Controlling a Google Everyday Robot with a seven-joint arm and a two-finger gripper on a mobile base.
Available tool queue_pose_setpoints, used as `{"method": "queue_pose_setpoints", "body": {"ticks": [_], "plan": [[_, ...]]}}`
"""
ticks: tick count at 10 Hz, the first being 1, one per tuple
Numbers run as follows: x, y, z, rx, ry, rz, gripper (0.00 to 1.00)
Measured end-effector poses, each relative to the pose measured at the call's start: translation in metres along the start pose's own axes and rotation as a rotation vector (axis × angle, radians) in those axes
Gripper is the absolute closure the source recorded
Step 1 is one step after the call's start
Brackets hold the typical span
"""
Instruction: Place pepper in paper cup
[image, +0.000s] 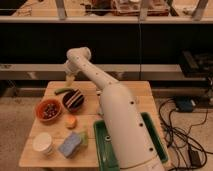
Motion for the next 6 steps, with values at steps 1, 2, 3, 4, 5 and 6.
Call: {"method": "queue_pose_setpoints", "body": {"ticks": [1, 2, 3, 4, 5, 6], "plan": [[0.006, 0.002, 0.005, -0.005, -0.024, 0.031, 0.2], [0.011, 0.005, 0.009, -0.01, -0.038, 0.047, 0.2], [0.016, 0.009, 0.015, -0.02, -0.056, 0.068, 0.2], [0.02, 0.014, 0.021, -0.033, -0.07, 0.085, 0.2], [0.026, 0.019, 0.028, -0.049, -0.08, 0.098, 0.2], [0.029, 0.022, 0.031, -0.059, -0.086, 0.106, 0.2]]}}
